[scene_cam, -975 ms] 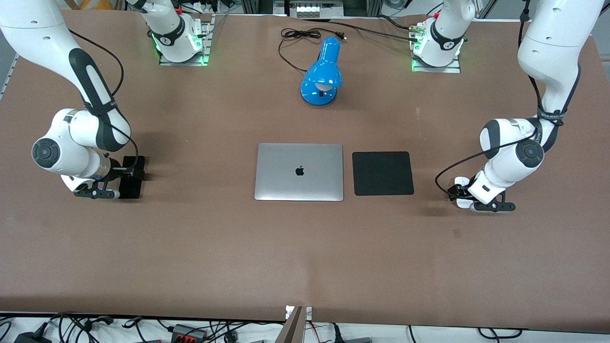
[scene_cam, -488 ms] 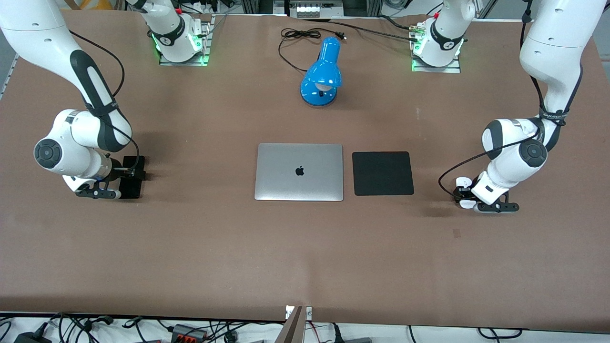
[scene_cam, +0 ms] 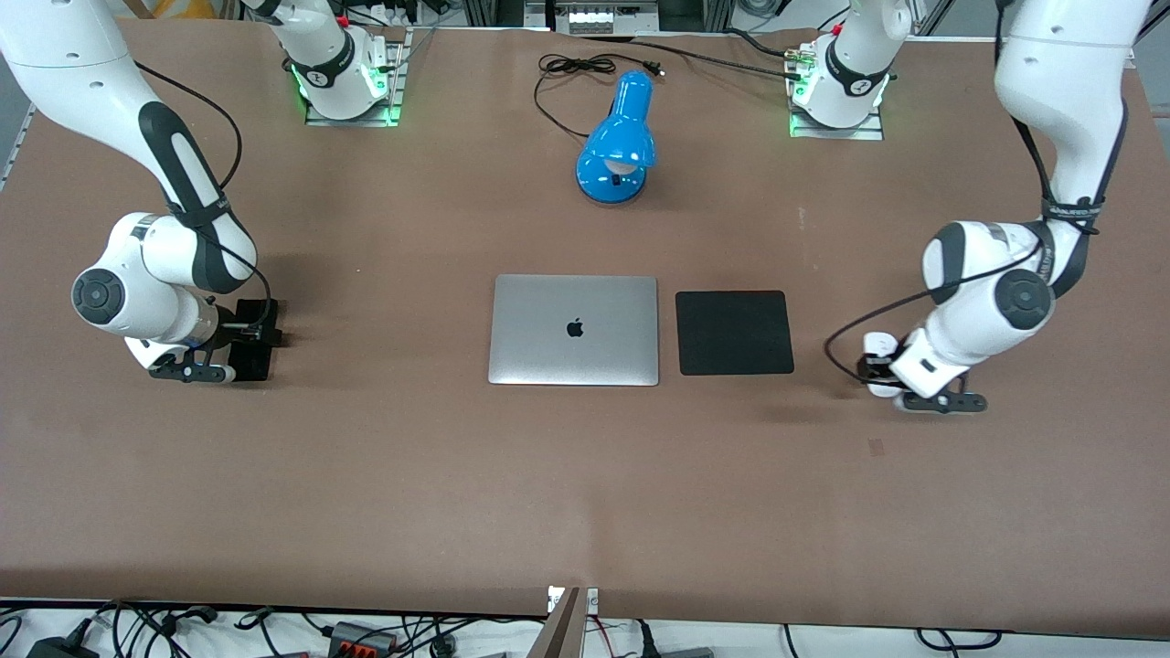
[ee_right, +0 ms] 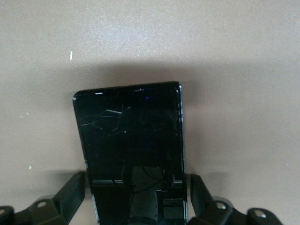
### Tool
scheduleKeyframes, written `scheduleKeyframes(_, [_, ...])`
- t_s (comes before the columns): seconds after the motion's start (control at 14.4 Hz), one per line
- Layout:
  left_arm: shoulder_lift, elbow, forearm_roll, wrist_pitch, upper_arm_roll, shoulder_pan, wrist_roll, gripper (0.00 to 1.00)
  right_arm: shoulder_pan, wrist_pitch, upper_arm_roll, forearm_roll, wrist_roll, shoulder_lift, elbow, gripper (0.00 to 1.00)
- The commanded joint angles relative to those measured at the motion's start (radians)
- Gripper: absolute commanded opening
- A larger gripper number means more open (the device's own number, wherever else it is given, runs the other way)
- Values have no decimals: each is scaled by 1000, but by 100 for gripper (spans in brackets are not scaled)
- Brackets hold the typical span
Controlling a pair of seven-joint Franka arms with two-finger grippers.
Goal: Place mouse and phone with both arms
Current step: 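Carry the mouse with the left gripper onto the black mouse pad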
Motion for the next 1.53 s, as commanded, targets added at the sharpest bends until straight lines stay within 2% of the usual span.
scheduleKeyframes(0.0, [-8, -2, 18, -29, 3, -136, -191, 43, -2, 14, 2, 8, -7, -3, -16, 45])
scheduleKeyframes(0.07, [2, -5, 18, -25, 5, -191, -283, 43, -2, 10, 2, 8, -9, -6, -16, 33])
scheduleKeyframes(0.21, [27, -10, 18, -19, 8, -264, -369, 43, 6, 4, 2, 6, -12, -14, -13, 23])
scheduleKeyframes(0.42, [80, -28, 18, 54, 8, -310, -399, 42, 30, -20, 4, 3, -29, -57, -7, 20])
scheduleKeyframes(0.56, [84, -33, 18, 77, 8, -319, -428, 43, 66, -132, 4, 3, -21, -91, 37, 19])
scheduleKeyframes(0.63, [85, -34, 20, 77, 10, -322, -428, 46, 93, -201, 4, 6, -13, -94, 81, 19])
scheduleKeyframes(0.7, [87, -33, 20, 77, 10, -322, -428, 60, 112, -254, 5, 8, -10, -91, 129, 19])
scheduleKeyframes(0.77, [93, -31, 18, 79, 11, -322, -428, 82, 142, -288, 4, 9, -9, -80, 176, 19])
scheduleKeyframes(0.84, [91, -30, 20, 79, 13, -322, -428, 99, 182, -292, 4, 9, -7, -73, 198, 19])
scheduleKeyframes(0.98, [79, -24, 18, 74, 16, -321, -420, 100, 251, -278, 4, 23, 23, -69, 211, 19])
scheduleKeyframes(1.18, [12, -19, 20, 32, 28, -307, -416, 100, 334, -244, 4, 44, 186, -30, 218, 20])
scheduleKeyframes(1.32, [-27, 31, 23, -68, 46, -284, -341, 100, 391, -203, 4, 64, 281, 6, 218, 20])
scheduleKeyframes(1.46, [-30, 122, 24, -215, 45, -252, -258, 100, 455, -163, 5, 83, 402, 24, 218, 20])
